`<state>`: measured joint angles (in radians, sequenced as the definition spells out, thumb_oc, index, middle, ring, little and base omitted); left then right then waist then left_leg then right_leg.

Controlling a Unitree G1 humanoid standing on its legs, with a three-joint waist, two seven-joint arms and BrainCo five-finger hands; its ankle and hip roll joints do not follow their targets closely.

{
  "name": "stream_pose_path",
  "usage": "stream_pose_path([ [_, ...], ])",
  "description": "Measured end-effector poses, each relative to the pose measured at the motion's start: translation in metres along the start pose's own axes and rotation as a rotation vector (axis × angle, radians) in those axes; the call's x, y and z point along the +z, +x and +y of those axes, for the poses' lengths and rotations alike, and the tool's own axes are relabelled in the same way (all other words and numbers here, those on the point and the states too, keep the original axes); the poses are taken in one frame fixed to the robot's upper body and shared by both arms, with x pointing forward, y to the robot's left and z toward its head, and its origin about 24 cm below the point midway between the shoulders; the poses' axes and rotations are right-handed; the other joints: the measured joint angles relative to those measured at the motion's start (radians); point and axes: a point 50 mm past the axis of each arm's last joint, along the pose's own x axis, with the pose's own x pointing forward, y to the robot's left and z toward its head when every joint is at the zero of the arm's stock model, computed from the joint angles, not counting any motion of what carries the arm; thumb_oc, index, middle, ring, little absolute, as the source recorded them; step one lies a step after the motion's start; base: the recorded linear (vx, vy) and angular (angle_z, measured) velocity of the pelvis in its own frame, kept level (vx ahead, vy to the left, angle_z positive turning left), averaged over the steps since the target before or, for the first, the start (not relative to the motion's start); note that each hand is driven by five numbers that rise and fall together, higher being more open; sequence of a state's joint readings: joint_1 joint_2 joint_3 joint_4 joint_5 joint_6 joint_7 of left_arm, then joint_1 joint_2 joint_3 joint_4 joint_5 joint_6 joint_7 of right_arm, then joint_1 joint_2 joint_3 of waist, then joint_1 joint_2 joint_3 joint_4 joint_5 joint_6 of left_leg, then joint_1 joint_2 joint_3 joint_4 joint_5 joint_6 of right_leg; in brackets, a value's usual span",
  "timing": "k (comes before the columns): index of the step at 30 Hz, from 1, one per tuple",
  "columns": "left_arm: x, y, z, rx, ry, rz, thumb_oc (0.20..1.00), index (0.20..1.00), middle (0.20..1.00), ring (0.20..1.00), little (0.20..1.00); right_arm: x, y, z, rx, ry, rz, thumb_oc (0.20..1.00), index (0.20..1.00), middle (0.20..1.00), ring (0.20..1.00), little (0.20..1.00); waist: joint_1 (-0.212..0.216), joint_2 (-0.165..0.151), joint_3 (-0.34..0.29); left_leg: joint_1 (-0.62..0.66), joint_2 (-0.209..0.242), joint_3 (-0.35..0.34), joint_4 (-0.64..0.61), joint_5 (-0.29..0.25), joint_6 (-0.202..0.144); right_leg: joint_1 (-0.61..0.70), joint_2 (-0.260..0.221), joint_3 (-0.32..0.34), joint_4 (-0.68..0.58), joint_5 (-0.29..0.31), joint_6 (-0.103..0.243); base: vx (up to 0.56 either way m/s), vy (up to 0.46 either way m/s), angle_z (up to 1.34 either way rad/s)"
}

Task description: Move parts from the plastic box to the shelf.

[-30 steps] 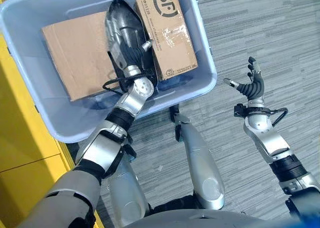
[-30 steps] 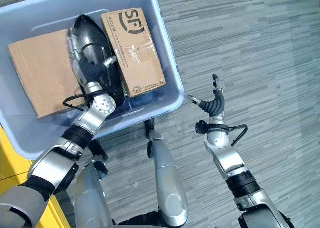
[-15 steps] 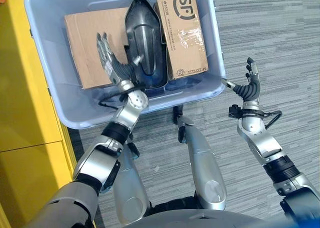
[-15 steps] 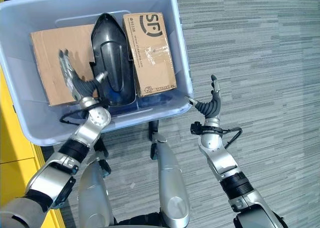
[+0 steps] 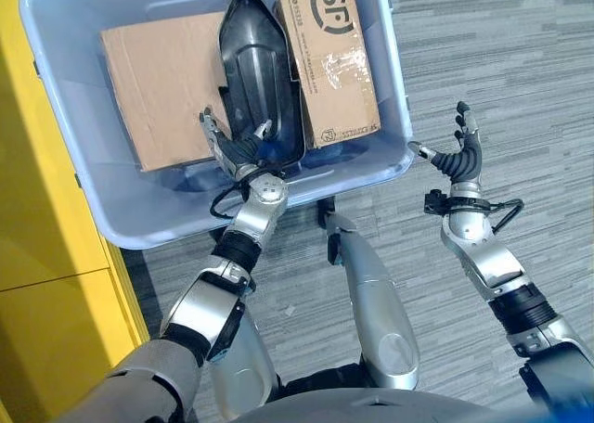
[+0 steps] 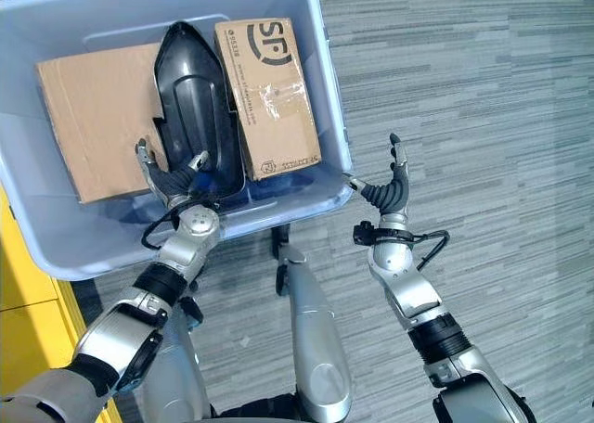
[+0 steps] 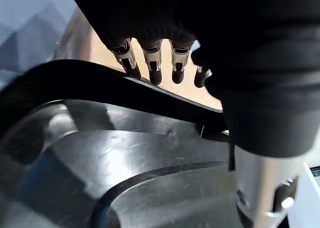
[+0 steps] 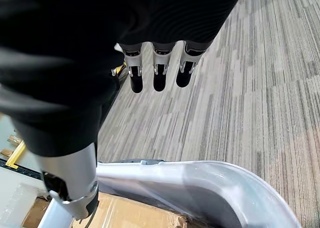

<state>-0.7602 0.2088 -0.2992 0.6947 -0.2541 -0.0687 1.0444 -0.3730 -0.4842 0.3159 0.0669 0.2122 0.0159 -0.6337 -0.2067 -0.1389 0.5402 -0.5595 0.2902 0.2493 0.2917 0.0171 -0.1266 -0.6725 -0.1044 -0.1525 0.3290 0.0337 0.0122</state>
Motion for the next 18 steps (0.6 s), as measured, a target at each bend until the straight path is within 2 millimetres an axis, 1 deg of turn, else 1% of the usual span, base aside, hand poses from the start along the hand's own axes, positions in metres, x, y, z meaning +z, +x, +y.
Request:
stream_pose_path([
  [1,0.003,0.002,-0.001,-0.011,-0.006,-0.001,1.000,1.000,1.000,1.000,1.000,0.001,0.001,0.000,0.002,0.001,-0.003,1.000,1.000,1.000,1.000,1.000,0.000,0.000,0.000,0.000,0.000,0.000,0.003,-0.001,0.001,0.000,0.000,0.000,0.000,0.000,0.000,0.00,0.000,0.00],
  [4,0.019,0.009,-0.007,-0.017,-0.052,0.015,1.000,1.000,1.000,1.000,1.000,0.011,0.008,0.003,0.004,0.006,-0.031,1.000,1.000,1.000,1.000,1.000,-0.009,0.000,0.000,-0.019,0.002,0.002,0.026,-0.013,0.004,-0.015,0.000,0.003,0.001,-0.006,0.010,0.01,0.009,-0.06],
  [8,0.041,0.013,-0.012,0.025,-0.109,-0.010,1.000,1.000,1.000,1.000,1.000,0.019,0.015,0.004,0.002,-0.003,-0.036,1.000,1.000,1.000,1.000,1.000,-0.012,-0.001,-0.001,-0.067,0.003,0.005,0.046,-0.021,0.005,-0.063,0.000,0.014,0.012,-0.002,0.013,0.00,-0.016,-0.04],
  [11,0.049,0.016,-0.013,0.027,-0.115,-0.027,1.000,1.000,1.000,1.000,1.000,0.019,0.015,0.003,0.001,-0.005,-0.035,1.000,1.000,1.000,1.000,1.000,-0.021,-0.001,-0.001,-0.073,0.004,0.003,0.049,-0.022,0.005,-0.065,0.000,0.015,0.010,-0.003,0.013,0.00,0.000,0.00],
  [15,0.058,0.025,-0.012,0.042,-0.068,-0.057,1.000,1.000,1.000,1.000,1.000,0.018,0.016,0.003,0.002,0.004,-0.027,1.000,1.000,1.000,1.000,1.000,-0.025,-0.001,-0.001,-0.092,0.004,0.013,0.068,-0.034,0.007,-0.088,0.000,0.028,0.017,-0.002,0.014,0.01,-0.005,-0.07],
  [18,0.062,0.029,-0.012,0.049,-0.101,-0.022,1.000,1.000,1.000,1.000,1.000,0.017,0.016,0.003,0.005,0.006,-0.009,1.000,1.000,1.000,1.000,1.000,-0.024,-0.001,-0.001,-0.096,0.004,0.014,0.068,-0.038,0.012,-0.094,-0.002,0.029,0.017,-0.002,0.015,0.00,0.004,-0.02],
])
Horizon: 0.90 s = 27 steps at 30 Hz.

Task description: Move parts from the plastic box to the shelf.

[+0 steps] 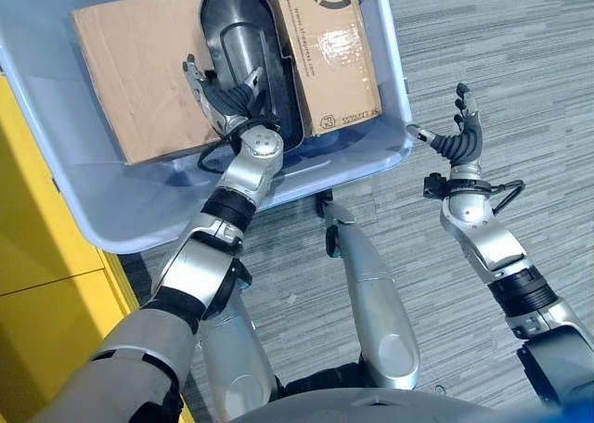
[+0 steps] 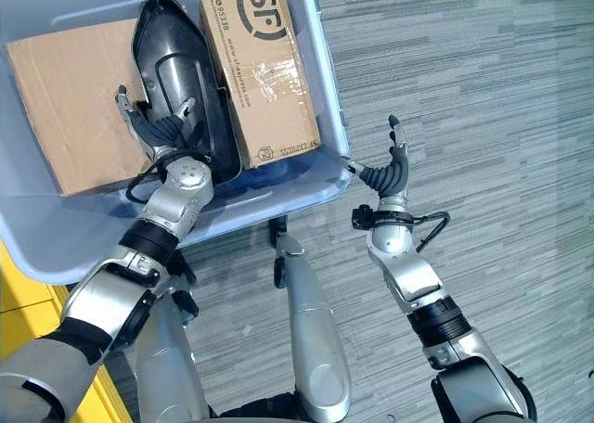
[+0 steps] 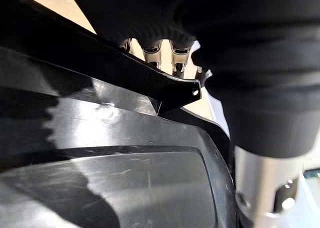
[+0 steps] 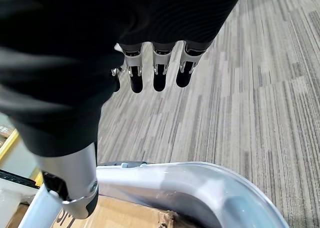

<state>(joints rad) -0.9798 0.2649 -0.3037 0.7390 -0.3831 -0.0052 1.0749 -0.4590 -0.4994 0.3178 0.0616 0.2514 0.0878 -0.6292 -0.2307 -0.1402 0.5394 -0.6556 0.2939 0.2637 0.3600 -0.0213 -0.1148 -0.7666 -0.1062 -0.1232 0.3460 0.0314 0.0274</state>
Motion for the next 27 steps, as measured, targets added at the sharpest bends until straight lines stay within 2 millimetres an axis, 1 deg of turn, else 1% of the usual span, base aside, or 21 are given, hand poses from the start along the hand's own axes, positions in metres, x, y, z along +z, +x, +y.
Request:
stream_pose_path([
  [5,0.007,0.000,-0.003,0.011,-0.017,-0.011,1.000,1.000,1.000,1.000,1.000,0.004,0.002,0.001,0.001,0.002,-0.010,1.000,1.000,1.000,1.000,1.000,0.004,-0.004,-0.003,-0.028,-0.001,-0.001,0.007,0.001,0.000,-0.026,-0.002,0.000,0.002,0.005,0.005,0.00,0.000,0.00],
  [8,0.006,0.000,-0.003,0.010,-0.026,0.007,1.000,1.000,1.000,1.000,1.000,0.003,0.002,0.001,0.001,0.002,-0.009,1.000,1.000,1.000,1.000,1.000,0.005,-0.005,-0.003,-0.028,-0.001,-0.001,0.007,0.001,0.000,-0.026,-0.002,0.000,0.002,0.004,0.006,0.01,-0.004,0.00],
  [10,0.005,0.000,-0.003,0.017,-0.064,0.052,1.000,1.000,1.000,1.000,1.000,0.002,0.001,0.001,0.001,0.000,-0.005,1.000,1.000,1.000,1.000,1.000,0.011,-0.006,-0.004,-0.026,-0.002,-0.001,0.006,0.001,0.000,-0.024,-0.003,0.000,0.002,0.004,0.006,0.04,-0.018,0.01],
  [15,0.003,-0.002,-0.002,0.024,-0.135,0.075,1.000,1.000,1.000,1.000,1.000,0.001,0.000,0.001,0.003,0.000,-0.001,1.000,1.000,1.000,1.000,1.000,0.018,-0.006,-0.005,-0.021,-0.006,-0.005,0.006,0.003,0.000,-0.016,-0.007,0.000,0.004,0.005,0.006,0.02,-0.003,0.02],
  [19,-0.011,-0.006,0.002,0.017,-0.141,0.109,1.000,1.000,1.000,1.000,1.000,-0.008,-0.006,0.000,0.002,-0.013,0.036,1.000,1.000,1.000,1.000,1.000,0.026,-0.006,-0.006,0.011,-0.019,-0.002,-0.018,0.010,0.001,0.010,-0.016,-0.001,0.000,0.002,0.009,0.02,-0.012,0.05],
  [20,-0.019,-0.007,0.006,0.028,-0.139,0.142,1.000,1.000,1.000,1.000,1.000,-0.012,-0.009,-0.001,-0.001,-0.018,0.050,1.000,1.000,1.000,1.000,1.000,0.031,-0.006,-0.013,0.020,-0.026,-0.001,-0.028,0.014,0.003,0.014,-0.020,-0.001,0.000,-0.001,0.012,0.01,-0.008,0.07],
  [23,-0.033,-0.010,0.013,0.035,-0.121,0.170,1.000,1.000,1.000,1.000,1.000,-0.012,-0.009,-0.001,-0.004,-0.021,0.054,1.000,1.000,1.000,1.000,1.000,0.033,-0.006,-0.013,0.025,-0.038,-0.002,-0.045,0.023,0.007,0.015,-0.032,-0.002,0.000,0.001,0.008,0.01,-0.002,0.10],
  [27,-0.041,-0.015,0.015,0.008,-0.106,0.178,1.000,1.000,1.000,1.000,1.000,-0.013,-0.009,0.001,-0.004,-0.019,0.061,1.000,1.000,1.000,1.000,1.000,0.034,-0.006,-0.013,0.037,-0.043,-0.001,-0.047,0.022,0.009,0.027,-0.037,-0.003,0.000,0.004,0.007,0.00,-0.006,0.03],
])
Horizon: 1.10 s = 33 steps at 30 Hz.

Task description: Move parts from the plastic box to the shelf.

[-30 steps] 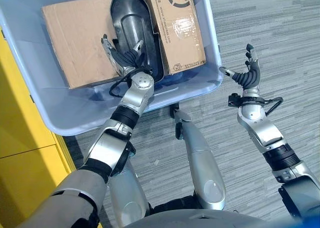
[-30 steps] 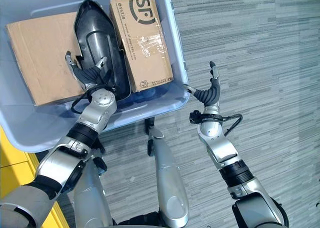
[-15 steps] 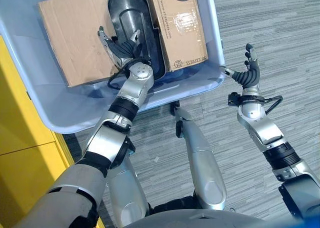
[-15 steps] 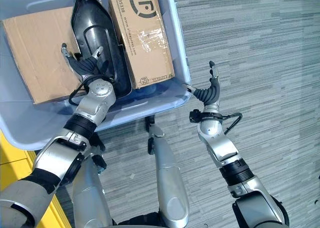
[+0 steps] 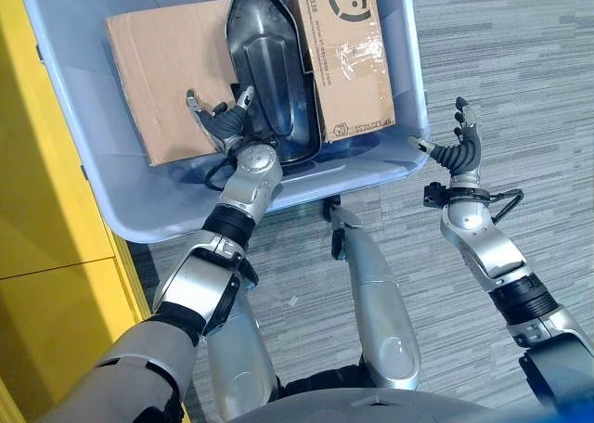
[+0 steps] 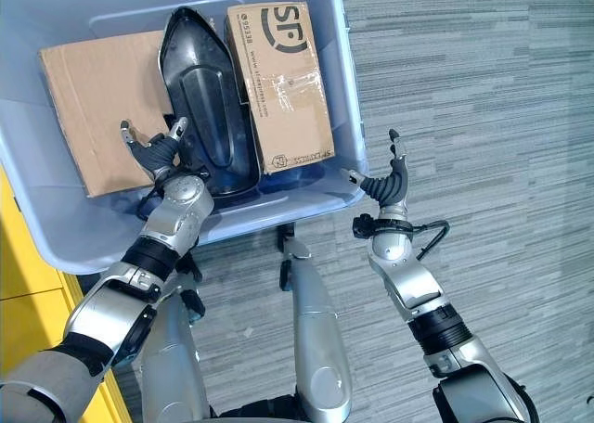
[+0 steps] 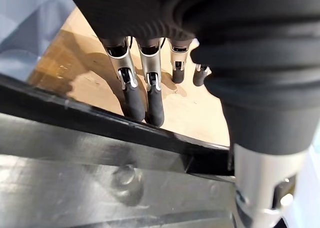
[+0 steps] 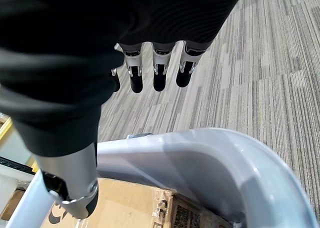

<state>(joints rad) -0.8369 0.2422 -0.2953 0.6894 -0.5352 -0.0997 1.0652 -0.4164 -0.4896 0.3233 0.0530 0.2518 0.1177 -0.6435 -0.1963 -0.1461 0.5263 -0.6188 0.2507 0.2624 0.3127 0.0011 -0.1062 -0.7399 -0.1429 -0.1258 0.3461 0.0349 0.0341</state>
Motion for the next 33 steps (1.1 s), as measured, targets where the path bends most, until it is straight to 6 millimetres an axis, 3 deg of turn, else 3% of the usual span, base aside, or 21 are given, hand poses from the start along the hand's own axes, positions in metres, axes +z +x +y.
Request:
stream_pose_path([
  [13,-0.030,-0.024,0.000,-0.087,0.181,-0.026,1.000,1.000,1.000,1.000,1.000,-0.009,-0.005,-0.003,-0.031,-0.016,0.035,1.000,1.000,1.000,1.000,1.000,0.018,0.000,0.000,0.017,-0.006,0.005,-0.016,0.008,0.000,0.005,-0.003,0.001,-0.001,-0.006,0.009,0.00,0.000,0.00],
  [33,-0.026,-0.017,-0.006,-0.078,0.450,-0.096,1.000,1.000,1.000,1.000,1.000,0.000,0.001,-0.001,-0.013,-0.007,0.006,1.000,1.000,1.000,1.000,1.000,0.008,-0.001,0.000,0.006,-0.006,0.032,-0.020,0.002,0.006,-0.015,-0.003,0.015,-0.011,-0.003,0.017,0.00,-0.002,0.00],
])
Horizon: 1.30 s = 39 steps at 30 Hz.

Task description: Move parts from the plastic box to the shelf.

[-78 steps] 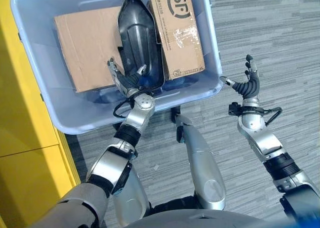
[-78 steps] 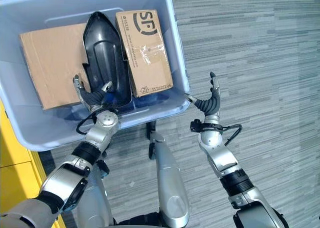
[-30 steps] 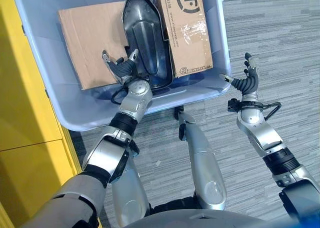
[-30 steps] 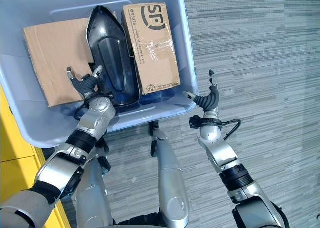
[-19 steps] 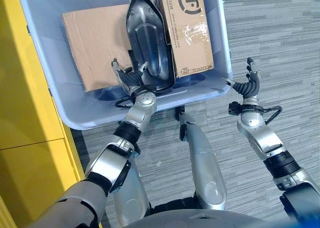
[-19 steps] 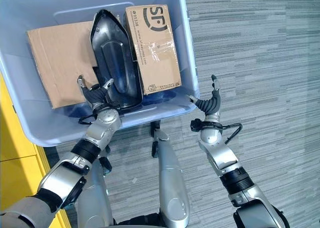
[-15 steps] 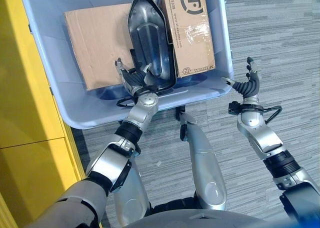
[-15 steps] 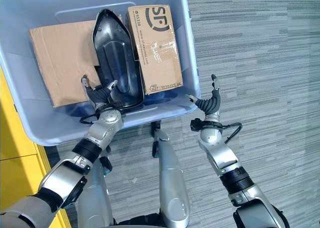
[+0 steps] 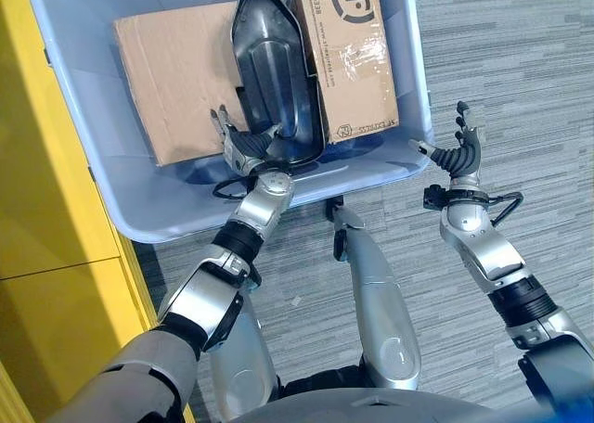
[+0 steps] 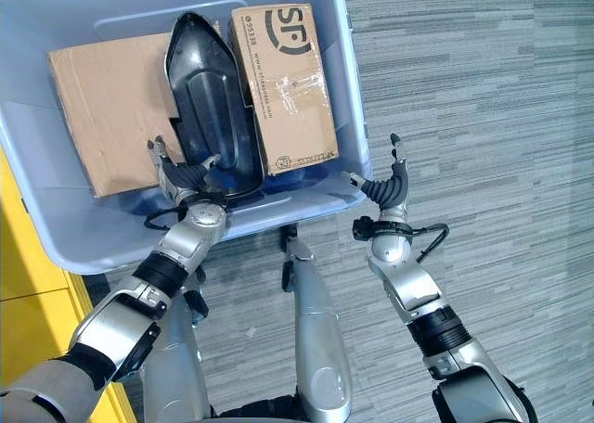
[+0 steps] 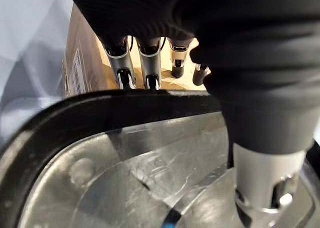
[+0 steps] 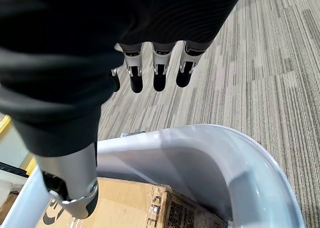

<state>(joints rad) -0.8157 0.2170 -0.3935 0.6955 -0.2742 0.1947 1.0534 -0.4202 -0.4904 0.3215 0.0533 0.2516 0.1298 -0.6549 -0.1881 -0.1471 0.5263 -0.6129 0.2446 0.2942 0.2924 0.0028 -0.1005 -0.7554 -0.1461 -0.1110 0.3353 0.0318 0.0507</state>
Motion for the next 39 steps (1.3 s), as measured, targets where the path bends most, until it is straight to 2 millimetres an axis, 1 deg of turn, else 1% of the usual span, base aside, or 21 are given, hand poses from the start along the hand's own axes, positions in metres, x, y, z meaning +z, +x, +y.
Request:
stream_pose_path([
  [2,-0.003,0.002,0.002,0.012,0.045,-0.011,1.000,1.000,1.000,1.000,1.000,0.002,0.001,0.001,0.007,0.002,-0.007,1.000,1.000,1.000,1.000,1.000,-0.005,0.000,0.000,0.000,0.000,0.001,0.000,0.000,0.000,-0.003,0.000,0.002,0.001,0.001,0.001,0.01,-0.002,-0.02],
  [5,-0.011,0.007,0.008,0.039,0.189,-0.061,1.000,1.000,1.000,1.000,1.000,0.004,0.003,0.000,0.012,-0.001,-0.008,1.000,1.000,1.000,1.000,1.000,-0.016,0.000,0.000,0.000,0.000,0.012,-0.002,-0.003,0.004,-0.013,0.001,0.013,-0.001,0.002,0.003,0.02,0.015,-0.06],
  [8,-0.010,0.008,0.008,0.042,0.192,-0.069,1.000,1.000,1.000,1.000,1.000,0.003,0.003,0.000,0.019,-0.006,-0.001,1.000,1.000,1.000,1.000,1.000,-0.014,0.000,0.000,-0.003,-0.001,0.025,-0.003,-0.003,0.004,-0.029,0.001,0.024,0.006,0.002,0.003,0.01,0.013,-0.08],
  [9,-0.009,0.008,0.008,0.044,0.189,-0.071,0.896,0.896,0.896,0.896,0.896,0.003,0.003,0.000,0.019,-0.006,0.000,1.000,1.000,1.000,1.000,1.000,-0.013,0.000,0.000,-0.006,-0.002,0.026,-0.005,-0.003,0.003,-0.034,0.001,0.026,0.009,0.002,0.003,0.01,-0.005,-0.04],
  [10,-0.008,0.008,0.008,0.044,0.186,-0.073,0.200,0.200,0.200,0.200,0.200,0.003,0.003,0.000,0.019,-0.006,-0.001,1.000,1.000,1.000,1.000,1.000,-0.013,0.000,0.000,-0.008,-0.002,0.027,-0.004,-0.004,0.002,-0.039,0.001,0.027,0.012,0.002,0.003,0.00,0.000,0.00],
  [15,0.000,0.009,0.007,0.045,0.166,-0.091,0.200,0.200,0.200,0.200,0.200,0.004,0.004,0.000,0.019,-0.005,-0.005,1.000,1.000,1.000,1.000,1.000,-0.013,0.000,0.000,-0.023,-0.001,0.025,-0.001,-0.005,-0.001,-0.050,0.001,0.028,0.012,0.002,0.003,0.00,0.000,0.00],
  [17,0.006,0.010,0.006,0.044,0.137,-0.110,0.200,0.200,0.200,0.200,0.200,0.008,0.006,0.001,0.018,-0.001,-0.016,1.000,1.000,1.000,1.000,1.000,-0.013,-0.001,-0.002,-0.037,0.000,0.026,0.007,-0.006,-0.001,-0.063,0.001,0.031,0.013,0.003,0.005,0.00,-0.019,-0.01],
  [20,0.010,0.012,0.007,0.048,0.089,-0.112,0.200,0.200,0.200,0.200,0.200,0.013,0.009,0.002,0.017,0.004,-0.031,1.000,1.000,1.000,1.000,1.000,-0.012,-0.002,-0.002,-0.046,0.001,0.028,0.009,-0.005,-0.002,-0.074,0.002,0.039,0.012,0.008,0.013,0.01,-0.041,-0.02],
  [21,0.013,0.012,0.007,0.041,0.044,-0.105,0.200,0.200,0.200,0.200,0.200,0.012,0.009,0.002,0.017,-0.001,-0.024,1.000,1.000,1.000,1.000,1.000,-0.013,-0.002,-0.002,-0.054,0.000,0.028,0.009,-0.005,-0.002,-0.078,0.003,0.039,0.006,0.010,0.015,0.01,-0.051,-0.01],
  [24,0.016,0.013,0.007,0.041,0.002,-0.104,0.200,0.200,0.200,0.200,0.200,0.011,0.008,0.002,0.017,-0.005,-0.019,1.000,1.000,1.000,1.000,1.000,-0.016,-0.002,-0.002,-0.057,0.000,0.029,0.008,-0.005,-0.002,-0.078,0.003,0.042,-0.005,0.015,0.024,0.01,-0.059,-0.02],
  [32,0.022,0.013,0.007,0.038,-0.078,-0.092,0.200,0.200,0.200,0.200,0.200,0.012,0.009,0.002,0.015,-0.007,-0.018,1.000,1.000,1.000,1.000,1.000,-0.017,-0.005,-0.003,-0.069,0.000,0.028,0.009,-0.005,-0.002,-0.087,0.004,0.043,-0.006,0.015,0.024,0.00,-0.021,0.01],
  [37,0.029,0.013,0.008,0.033,-0.161,-0.101,0.200,0.200,0.200,0.200,0.200,0.010,0.009,0.002,0.019,0.007,-0.002,1.000,1.000,1.000,1.000,1.000,-0.018,-0.006,-0.003,-0.071,0.000,0.029,0.015,-0.005,-0.001,-0.089,0.003,0.045,-0.006,0.016,0.024,0.00,0.000,0.00],
  [39,0.027,0.011,0.008,0.029,-0.181,-0.105,0.200,0.200,0.200,0.200,0.200,0.010,0.008,0.002,0.019,0.008,0.000,1.000,1.000,1.000,1.000,1.000,-0.023,-0.006,-0.003,-0.067,0.000,0.028,0.022,-0.004,0.003,-0.079,0.003,0.045,-0.004,0.018,0.028,-0.01,0.050,0.06],
])
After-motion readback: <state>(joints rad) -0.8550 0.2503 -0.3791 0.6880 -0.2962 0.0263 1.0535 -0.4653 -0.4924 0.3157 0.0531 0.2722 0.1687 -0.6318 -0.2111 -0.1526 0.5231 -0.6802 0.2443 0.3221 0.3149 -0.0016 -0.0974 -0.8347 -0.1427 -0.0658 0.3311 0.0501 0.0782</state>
